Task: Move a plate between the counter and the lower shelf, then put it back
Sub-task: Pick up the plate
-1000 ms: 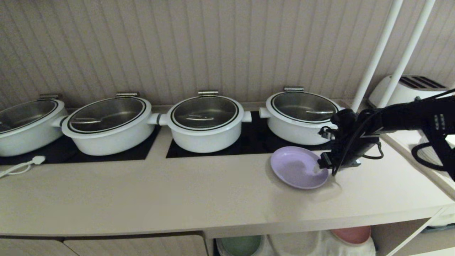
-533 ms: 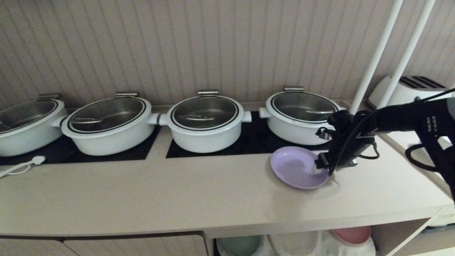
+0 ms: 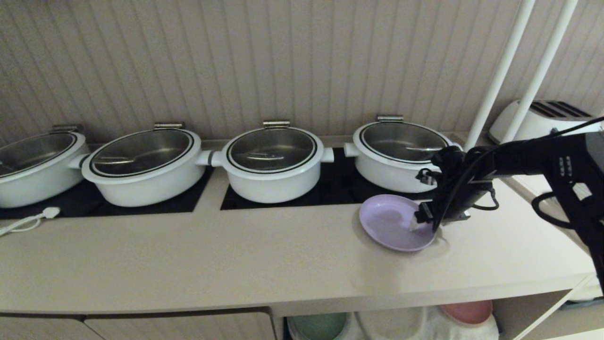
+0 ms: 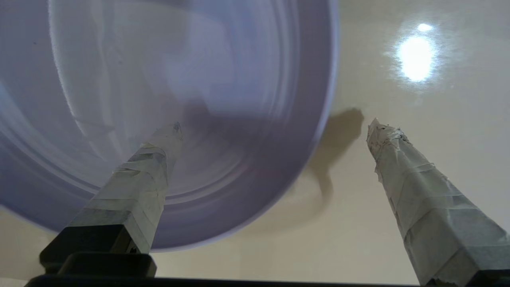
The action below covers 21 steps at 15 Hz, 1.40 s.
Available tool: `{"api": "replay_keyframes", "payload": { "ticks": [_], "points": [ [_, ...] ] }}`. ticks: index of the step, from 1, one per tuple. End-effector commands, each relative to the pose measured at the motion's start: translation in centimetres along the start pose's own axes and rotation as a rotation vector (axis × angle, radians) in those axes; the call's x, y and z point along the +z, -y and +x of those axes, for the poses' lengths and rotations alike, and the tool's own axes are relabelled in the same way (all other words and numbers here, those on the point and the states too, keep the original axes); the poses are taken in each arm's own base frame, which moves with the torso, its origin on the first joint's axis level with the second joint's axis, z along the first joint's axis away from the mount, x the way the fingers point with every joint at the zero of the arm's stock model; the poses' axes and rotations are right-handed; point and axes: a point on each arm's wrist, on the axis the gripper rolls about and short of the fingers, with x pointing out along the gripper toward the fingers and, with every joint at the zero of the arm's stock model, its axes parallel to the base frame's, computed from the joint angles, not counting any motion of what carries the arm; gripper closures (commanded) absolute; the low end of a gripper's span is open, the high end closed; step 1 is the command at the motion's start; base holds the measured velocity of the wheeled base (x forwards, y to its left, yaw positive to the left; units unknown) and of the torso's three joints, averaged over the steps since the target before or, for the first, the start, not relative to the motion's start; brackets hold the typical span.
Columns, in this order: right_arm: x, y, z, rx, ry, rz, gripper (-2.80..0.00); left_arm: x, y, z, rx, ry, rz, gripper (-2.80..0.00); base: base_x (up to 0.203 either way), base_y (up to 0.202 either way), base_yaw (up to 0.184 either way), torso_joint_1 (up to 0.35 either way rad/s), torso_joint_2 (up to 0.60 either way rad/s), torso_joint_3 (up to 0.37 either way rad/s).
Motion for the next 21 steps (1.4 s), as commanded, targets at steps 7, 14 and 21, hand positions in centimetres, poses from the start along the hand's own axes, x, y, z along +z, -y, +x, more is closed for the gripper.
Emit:
{"api": "replay_keyframes", "payload": {
  "ticks": [7,14,21],
  "points": [
    [-0.31,-0.22,0.29,0.004,-0.019,-0.004,-2.80,0.01,0.00,0.02,0.001,-0.002,-0.002,0.00,0.000,0.000,0.000,0.000,0.00,0.000],
    [-0.43,-0.70,0.46,0.009,-0.025,-0.012,0.00,0.01,0.00,0.01,0.002,-0.001,-0.008,0.00,0.000,0.000,0.000,0.000,0.00,0.000],
    [-0.67,-0.73,0.51,-0.030,-0.035,-0.010,0.00,-0.01,0.00,0.01,-0.001,-0.002,-0.009,0.00,0.000,0.000,0.000,0.000,0.00,0.000]
  ]
}}
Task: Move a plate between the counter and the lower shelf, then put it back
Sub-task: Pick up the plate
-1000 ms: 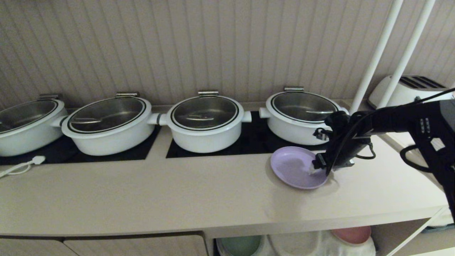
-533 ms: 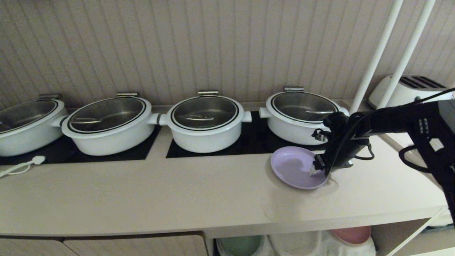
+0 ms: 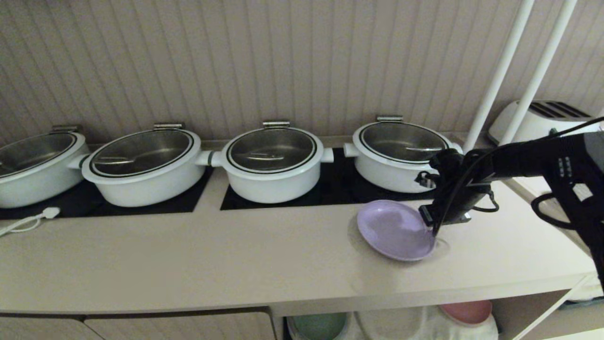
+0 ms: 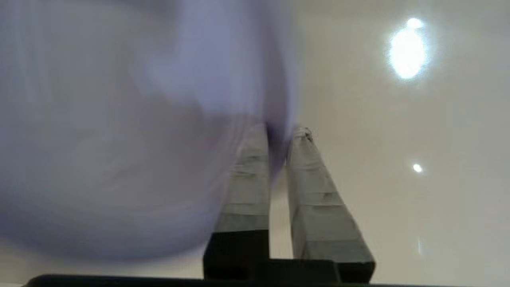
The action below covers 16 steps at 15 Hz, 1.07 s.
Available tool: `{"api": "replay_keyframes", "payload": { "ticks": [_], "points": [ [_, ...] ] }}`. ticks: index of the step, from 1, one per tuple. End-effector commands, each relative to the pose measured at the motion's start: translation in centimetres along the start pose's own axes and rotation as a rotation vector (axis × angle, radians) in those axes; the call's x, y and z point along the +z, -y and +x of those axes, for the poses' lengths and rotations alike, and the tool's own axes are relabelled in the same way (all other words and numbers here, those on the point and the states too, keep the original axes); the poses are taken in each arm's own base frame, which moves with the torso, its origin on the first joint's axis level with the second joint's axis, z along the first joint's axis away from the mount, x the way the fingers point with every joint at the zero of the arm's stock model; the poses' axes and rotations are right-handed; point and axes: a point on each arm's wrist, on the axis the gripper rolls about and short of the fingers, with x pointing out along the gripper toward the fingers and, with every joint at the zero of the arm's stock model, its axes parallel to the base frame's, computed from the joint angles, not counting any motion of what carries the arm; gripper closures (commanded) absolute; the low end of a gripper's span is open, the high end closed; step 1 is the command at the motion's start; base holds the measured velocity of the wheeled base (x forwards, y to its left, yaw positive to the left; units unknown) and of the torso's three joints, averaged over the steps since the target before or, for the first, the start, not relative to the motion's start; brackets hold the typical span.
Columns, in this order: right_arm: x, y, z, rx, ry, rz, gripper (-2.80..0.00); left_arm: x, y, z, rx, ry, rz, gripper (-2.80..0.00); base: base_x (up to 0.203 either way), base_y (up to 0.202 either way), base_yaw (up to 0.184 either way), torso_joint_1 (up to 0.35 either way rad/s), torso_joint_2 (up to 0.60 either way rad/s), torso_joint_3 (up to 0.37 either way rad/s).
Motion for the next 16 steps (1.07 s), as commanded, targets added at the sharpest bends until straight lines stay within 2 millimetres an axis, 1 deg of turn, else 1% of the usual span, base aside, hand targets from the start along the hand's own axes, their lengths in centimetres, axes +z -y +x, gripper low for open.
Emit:
{"api": "replay_keyframes", "payload": {
  "ticks": [1,5,10,13,16],
  "points": [
    [0.0,0.0,-0.2,-0.002,-0.003,0.001,0.00,0.0,0.0,0.0,0.001,0.002,-0.001,0.00,0.000,0.000,0.000,0.000,0.00,0.000],
    [0.0,-0.1,-0.9,-0.004,0.009,0.000,0.00,0.0,0.0,0.0,0.002,0.001,-0.001,0.00,0.000,0.000,0.000,0.000,0.00,0.000],
    [-0.5,-0.1,-2.7,-0.004,0.017,-0.001,0.00,0.0,0.0,-0.1,0.002,0.009,-0.001,0.00,0.000,0.000,0.000,0.000,0.00,0.000],
    [-1.5,-0.3,-4.0,-0.001,0.011,0.002,0.00,0.0,0.0,-0.1,0.001,0.014,-0.002,0.00,0.000,0.000,0.000,0.000,0.00,0.000],
    [-2.8,-0.4,-5.2,0.001,-0.007,0.012,0.00,0.0,0.0,-0.1,0.001,0.016,-0.002,0.00,0.000,0.000,0.000,0.000,0.00,0.000]
  ]
}}
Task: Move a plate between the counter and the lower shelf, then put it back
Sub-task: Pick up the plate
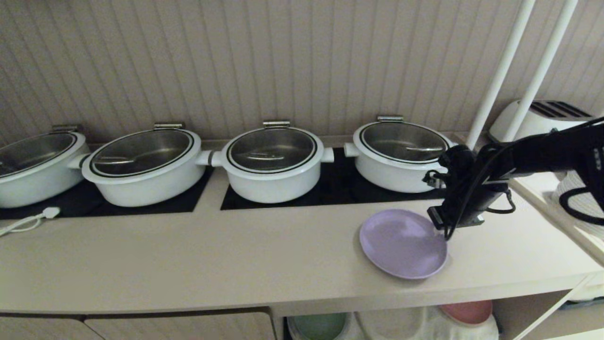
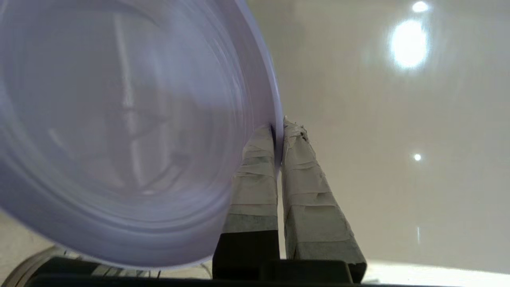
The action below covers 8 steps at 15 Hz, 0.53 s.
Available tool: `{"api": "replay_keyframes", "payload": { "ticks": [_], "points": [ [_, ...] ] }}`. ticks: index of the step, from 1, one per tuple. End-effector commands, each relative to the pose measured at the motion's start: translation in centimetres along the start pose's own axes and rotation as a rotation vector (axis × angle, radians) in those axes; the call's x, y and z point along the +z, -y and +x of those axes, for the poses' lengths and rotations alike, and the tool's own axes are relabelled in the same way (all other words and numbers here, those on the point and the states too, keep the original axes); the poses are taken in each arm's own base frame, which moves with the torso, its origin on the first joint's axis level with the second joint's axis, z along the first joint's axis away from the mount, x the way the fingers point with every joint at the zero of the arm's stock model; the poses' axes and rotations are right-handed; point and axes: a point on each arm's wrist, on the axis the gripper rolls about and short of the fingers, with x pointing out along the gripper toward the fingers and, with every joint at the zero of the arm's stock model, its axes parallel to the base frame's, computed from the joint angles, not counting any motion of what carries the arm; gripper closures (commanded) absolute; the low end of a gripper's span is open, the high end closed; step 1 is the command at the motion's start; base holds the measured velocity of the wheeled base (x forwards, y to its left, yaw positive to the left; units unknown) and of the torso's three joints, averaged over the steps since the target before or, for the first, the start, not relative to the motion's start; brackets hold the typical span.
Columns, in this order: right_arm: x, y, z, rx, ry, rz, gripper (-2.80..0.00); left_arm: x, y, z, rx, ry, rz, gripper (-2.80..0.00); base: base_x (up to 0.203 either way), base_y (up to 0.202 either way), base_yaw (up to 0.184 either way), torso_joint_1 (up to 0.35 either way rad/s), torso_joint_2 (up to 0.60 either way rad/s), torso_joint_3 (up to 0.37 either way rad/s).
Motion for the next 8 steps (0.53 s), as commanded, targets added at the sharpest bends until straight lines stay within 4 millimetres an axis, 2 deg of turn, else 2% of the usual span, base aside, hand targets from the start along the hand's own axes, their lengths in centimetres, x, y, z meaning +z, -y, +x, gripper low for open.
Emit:
{"api": "replay_keyframes", "payload": {
  "ticks": [1,5,8],
  "points": [
    [-1.2,-0.1,-1.8,0.001,0.000,0.015,0.00,0.0,0.0,0.0,0.001,0.005,-0.001,0.00,0.000,0.000,0.000,0.000,0.00,0.000],
    [-2.5,-0.4,-3.0,0.004,-0.013,0.157,0.00,0.0,0.0,0.0,0.002,0.004,-0.005,0.00,0.000,0.000,0.000,0.000,0.00,0.000],
    [-3.8,-0.4,-3.3,0.004,-0.041,0.173,0.00,0.0,0.0,0.0,0.002,0.004,-0.005,0.00,0.000,0.000,0.000,0.000,0.00,0.000]
  ]
}}
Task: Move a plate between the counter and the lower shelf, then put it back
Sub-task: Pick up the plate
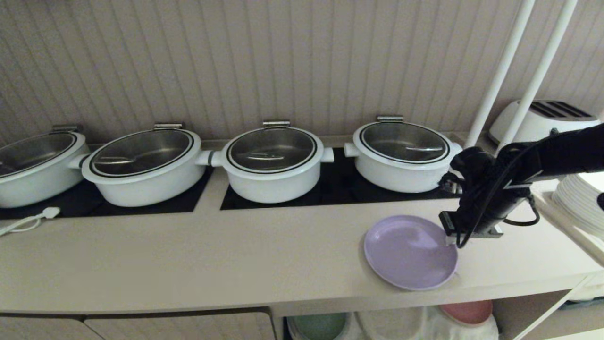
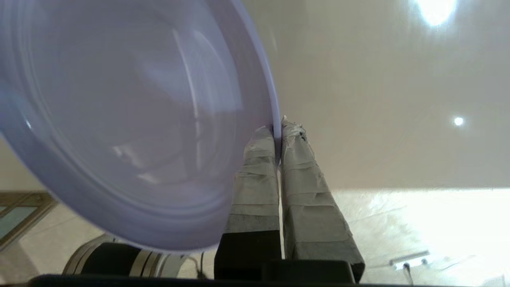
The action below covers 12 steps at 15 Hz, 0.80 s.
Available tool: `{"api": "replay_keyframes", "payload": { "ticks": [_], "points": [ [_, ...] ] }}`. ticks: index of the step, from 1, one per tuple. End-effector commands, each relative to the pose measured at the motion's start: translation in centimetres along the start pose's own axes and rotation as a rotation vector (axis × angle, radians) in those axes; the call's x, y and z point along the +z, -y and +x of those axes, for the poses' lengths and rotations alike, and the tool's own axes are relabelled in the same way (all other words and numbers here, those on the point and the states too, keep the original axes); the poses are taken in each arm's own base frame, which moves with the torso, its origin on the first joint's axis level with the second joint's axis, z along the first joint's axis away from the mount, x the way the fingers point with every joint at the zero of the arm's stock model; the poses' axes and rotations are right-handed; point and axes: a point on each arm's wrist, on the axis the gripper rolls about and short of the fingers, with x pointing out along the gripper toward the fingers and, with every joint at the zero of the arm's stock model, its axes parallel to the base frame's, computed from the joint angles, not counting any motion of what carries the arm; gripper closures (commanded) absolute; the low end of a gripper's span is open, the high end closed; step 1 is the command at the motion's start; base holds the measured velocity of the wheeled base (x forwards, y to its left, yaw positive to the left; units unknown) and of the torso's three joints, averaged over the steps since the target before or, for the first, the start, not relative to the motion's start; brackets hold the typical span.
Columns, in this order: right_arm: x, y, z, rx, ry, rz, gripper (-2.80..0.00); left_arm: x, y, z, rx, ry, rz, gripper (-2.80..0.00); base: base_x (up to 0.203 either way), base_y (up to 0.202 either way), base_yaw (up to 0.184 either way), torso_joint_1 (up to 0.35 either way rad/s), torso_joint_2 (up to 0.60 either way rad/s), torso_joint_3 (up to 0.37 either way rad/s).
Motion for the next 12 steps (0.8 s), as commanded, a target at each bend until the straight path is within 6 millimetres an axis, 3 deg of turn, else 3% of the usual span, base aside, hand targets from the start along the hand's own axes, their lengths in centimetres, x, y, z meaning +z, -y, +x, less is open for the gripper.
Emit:
{"api": "replay_keyframes", "payload": {
  "ticks": [1,4,12],
  "points": [
    [-0.9,0.1,-0.9,0.001,-0.003,0.010,0.00,0.0,0.0,0.0,0.002,0.004,-0.001,0.00,0.000,0.000,0.000,0.000,0.00,0.000],
    [-1.2,-0.3,-1.4,0.010,0.004,0.114,0.00,0.0,0.0,0.0,0.000,0.004,-0.001,0.00,0.000,0.000,0.000,0.000,0.00,0.000],
    [-2.5,-0.2,-3.3,0.024,0.021,0.196,0.00,0.0,0.0,0.0,0.000,0.004,-0.001,0.00,0.000,0.000,0.000,0.000,0.00,0.000]
  ]
}}
